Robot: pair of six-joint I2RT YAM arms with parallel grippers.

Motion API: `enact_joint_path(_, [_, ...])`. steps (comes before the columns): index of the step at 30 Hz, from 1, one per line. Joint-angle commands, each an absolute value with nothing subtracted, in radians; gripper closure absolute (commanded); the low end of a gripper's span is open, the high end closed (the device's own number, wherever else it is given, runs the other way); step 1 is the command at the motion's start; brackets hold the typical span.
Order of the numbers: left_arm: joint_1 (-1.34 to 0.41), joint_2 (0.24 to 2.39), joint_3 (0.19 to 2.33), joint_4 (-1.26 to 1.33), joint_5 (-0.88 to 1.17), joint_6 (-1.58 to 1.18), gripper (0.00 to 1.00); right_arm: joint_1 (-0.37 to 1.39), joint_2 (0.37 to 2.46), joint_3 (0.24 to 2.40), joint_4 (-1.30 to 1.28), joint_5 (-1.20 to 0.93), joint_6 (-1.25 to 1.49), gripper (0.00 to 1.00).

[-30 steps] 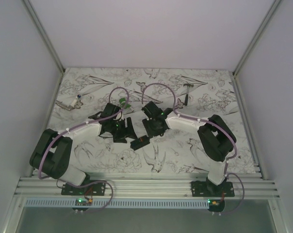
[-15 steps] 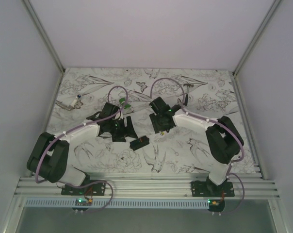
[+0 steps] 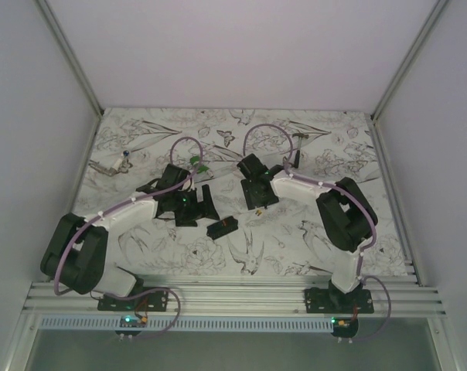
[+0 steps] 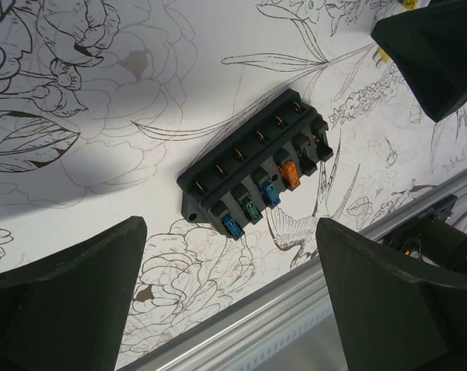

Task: Snap on the fuse box
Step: Pick up the fuse from the center of the board.

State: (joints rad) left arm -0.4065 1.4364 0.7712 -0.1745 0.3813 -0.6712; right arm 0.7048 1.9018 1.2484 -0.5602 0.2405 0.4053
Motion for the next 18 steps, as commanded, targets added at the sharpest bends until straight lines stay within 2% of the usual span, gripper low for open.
enact_joint_path(1, [-0.404,1.414,0.755,-0.208,0.367,-0.658,0.05,0.710,1.930,1.285,-0.560,0.265,0.428,0.40])
enact_joint_path(9, [-0.404,1.411,0.756,-0.210,0.370,-0.658,0.00,0.711,1.899,1.231,-0.631,0.249,0.424,0.41])
enact_joint_path(18, [-0.404,1.424,0.764,-0.210,0.375,-0.657,0.00,0.708,1.823,1.155,-0.666,0.244,0.423,0.42])
